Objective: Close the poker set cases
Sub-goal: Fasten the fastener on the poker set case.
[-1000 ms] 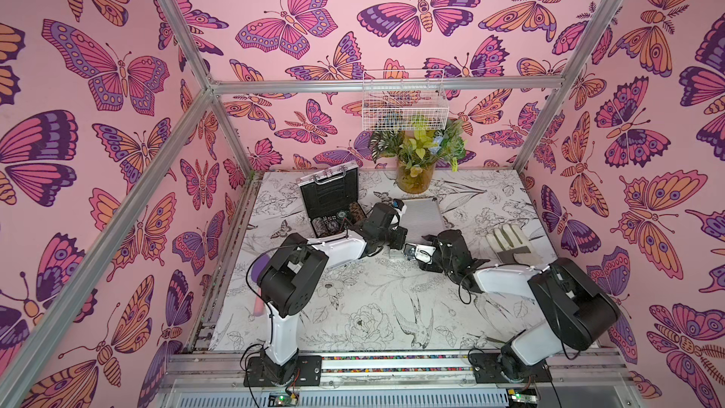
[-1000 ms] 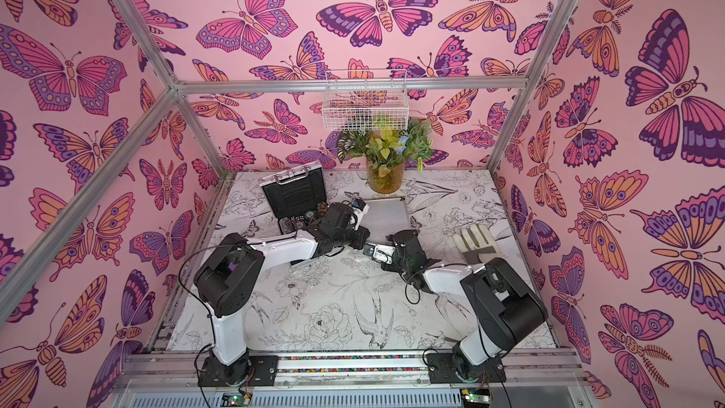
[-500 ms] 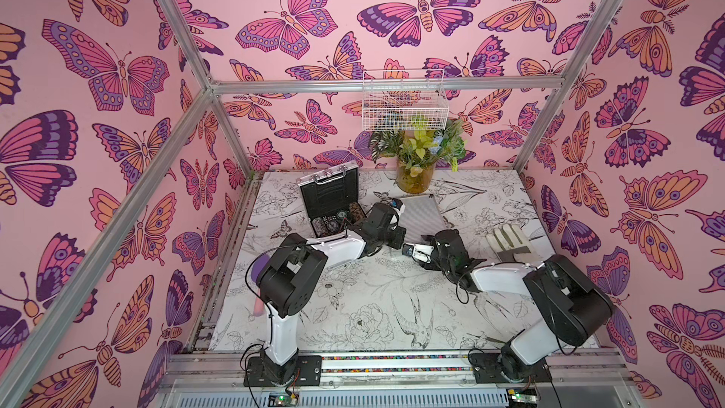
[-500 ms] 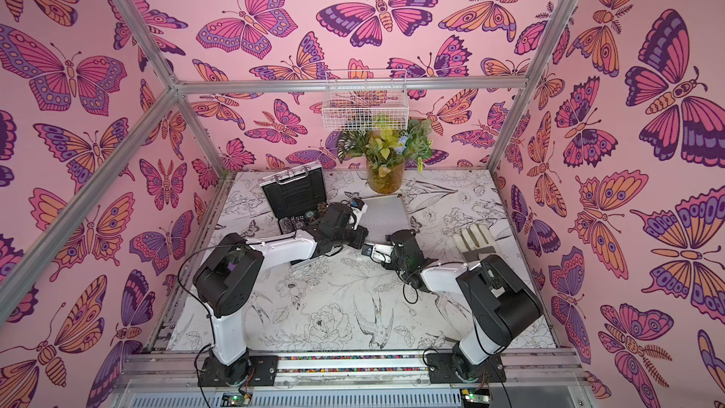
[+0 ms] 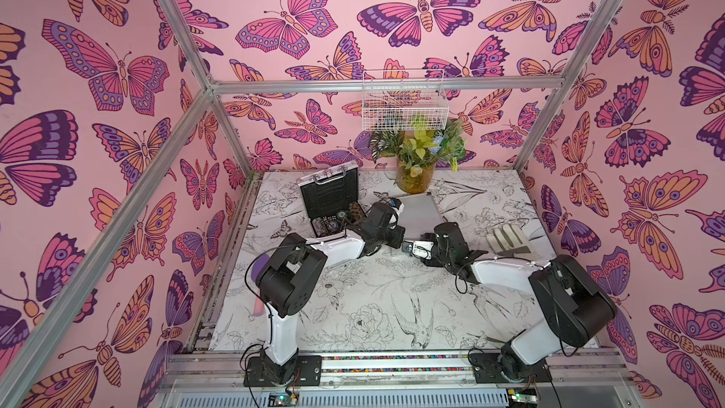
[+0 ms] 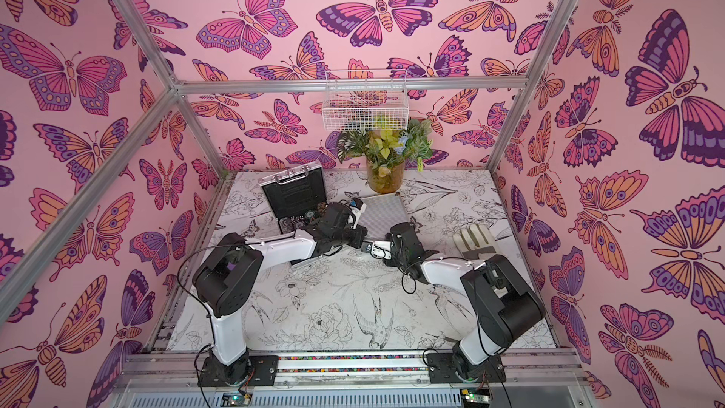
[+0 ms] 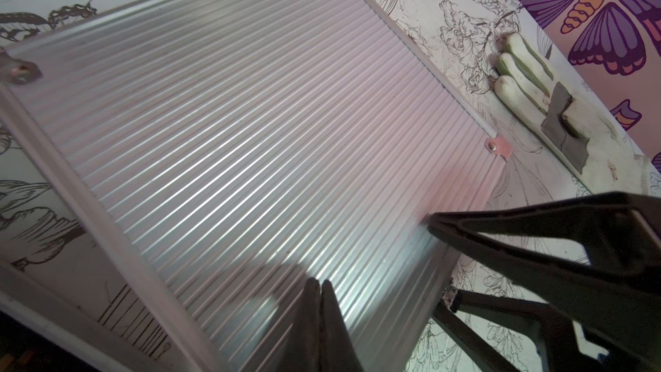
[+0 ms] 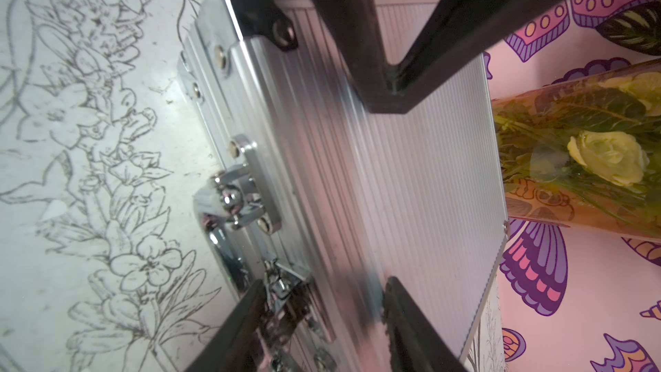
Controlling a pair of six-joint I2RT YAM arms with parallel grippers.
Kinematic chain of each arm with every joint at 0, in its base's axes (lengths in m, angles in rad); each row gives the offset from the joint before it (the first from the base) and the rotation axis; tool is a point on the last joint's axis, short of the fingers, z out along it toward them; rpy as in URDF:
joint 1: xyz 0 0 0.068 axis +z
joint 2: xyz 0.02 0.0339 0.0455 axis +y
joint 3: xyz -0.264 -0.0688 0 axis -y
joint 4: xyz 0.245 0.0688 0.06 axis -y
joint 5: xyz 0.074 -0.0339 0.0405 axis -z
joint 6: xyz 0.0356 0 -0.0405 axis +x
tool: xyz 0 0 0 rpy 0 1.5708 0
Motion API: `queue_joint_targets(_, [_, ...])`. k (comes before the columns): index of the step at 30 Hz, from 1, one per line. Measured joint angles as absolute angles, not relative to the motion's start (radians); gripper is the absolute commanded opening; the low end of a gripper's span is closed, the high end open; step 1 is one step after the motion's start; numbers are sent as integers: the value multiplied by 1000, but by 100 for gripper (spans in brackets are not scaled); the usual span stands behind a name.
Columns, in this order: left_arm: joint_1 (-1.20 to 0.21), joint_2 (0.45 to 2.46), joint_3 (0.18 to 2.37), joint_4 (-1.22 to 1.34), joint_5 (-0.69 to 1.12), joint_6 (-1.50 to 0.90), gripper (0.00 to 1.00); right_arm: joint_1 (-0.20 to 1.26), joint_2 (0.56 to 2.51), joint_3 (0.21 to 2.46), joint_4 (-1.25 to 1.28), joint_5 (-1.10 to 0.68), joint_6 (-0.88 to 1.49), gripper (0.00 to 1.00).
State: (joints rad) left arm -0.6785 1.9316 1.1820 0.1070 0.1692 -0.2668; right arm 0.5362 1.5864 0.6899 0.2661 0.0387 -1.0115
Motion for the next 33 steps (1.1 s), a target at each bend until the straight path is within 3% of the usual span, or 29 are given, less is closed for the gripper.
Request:
queue_joint_targets(9, [-672,1924,1172,109,168,-267,0,531,1597,745,181,28,-1037,0])
queue_joint_targets(33, [-665,1919,1156,131,172,-272,0,462,1661,959,-130,-112,-1119,0])
